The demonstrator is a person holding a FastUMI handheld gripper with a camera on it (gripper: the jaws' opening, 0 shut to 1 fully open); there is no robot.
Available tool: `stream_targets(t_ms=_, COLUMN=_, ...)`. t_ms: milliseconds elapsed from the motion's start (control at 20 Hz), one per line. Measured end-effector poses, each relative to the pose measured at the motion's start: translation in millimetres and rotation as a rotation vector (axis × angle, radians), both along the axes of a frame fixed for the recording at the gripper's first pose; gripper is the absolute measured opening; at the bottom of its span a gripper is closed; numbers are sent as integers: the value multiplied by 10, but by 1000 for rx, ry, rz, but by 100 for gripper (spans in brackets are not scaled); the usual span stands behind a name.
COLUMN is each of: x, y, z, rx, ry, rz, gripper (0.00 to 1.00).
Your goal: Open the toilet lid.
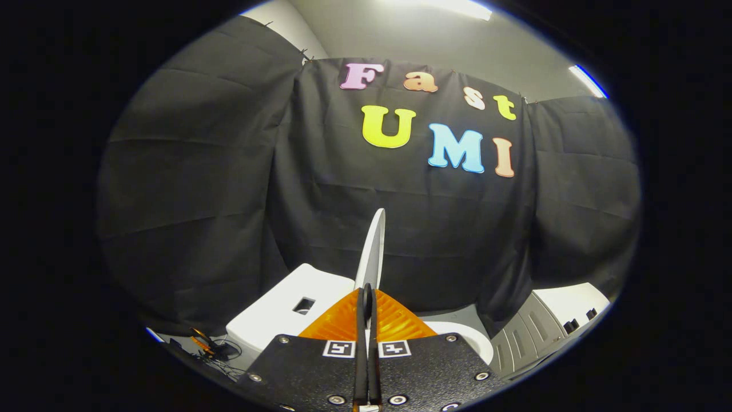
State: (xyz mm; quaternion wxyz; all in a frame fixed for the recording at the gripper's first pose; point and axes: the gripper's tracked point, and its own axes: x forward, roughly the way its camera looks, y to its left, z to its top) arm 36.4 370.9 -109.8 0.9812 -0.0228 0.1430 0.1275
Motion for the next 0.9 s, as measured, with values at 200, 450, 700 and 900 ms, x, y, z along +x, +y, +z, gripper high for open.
stream_targets(t_ms=200, x=-9, y=325, z=-19, rx=29, ry=18, rz=68, gripper=1)
stream_targets(t_ms=450, x=-69, y=649, z=-38, rx=17, ry=19, rz=139, gripper=1)
stream_targets(t_ms=700, x=-79, y=712, z=-40, rx=-6, ry=9, rz=164, gripper=1)
stream_targets(t_ms=900, x=-76, y=701, z=-43, rx=80, ry=22, rz=203, gripper=7)
